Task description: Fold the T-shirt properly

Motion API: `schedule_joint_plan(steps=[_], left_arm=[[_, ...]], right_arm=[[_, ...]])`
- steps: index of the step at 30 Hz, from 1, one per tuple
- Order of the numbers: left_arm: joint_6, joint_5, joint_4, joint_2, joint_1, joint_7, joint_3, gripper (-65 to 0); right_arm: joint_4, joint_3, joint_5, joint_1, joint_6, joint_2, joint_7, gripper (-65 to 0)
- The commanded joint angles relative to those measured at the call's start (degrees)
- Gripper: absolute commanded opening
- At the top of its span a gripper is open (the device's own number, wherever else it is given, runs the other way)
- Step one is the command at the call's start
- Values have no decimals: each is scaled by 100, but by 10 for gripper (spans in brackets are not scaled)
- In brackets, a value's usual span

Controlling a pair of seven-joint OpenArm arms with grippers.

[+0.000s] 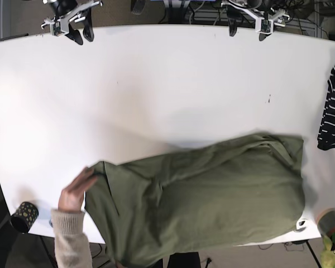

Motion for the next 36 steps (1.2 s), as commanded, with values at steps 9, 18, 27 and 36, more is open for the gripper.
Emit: schedule_joint_plan(steps=[9, 18, 27, 36], left_arm=[[-63, -63, -832, 26, 282, 797, -63, -249], [-63, -37, -1667, -141, -210, 850, -107, -247], [-63, -11, -2607, -176, -738, 824, -107, -251], [-63, -28, -1306, -149, 124, 841, -63, -251]], right_arm=[[-680, -294, 344, -588, -5, 58, 167, -476], [-2104, -716, 335, -17, -5, 67, 185, -476], [-2825, -856, 344, 388, -5, 58, 361, -477], [-1805, -452, 397, -456, -5, 58, 361, -477]])
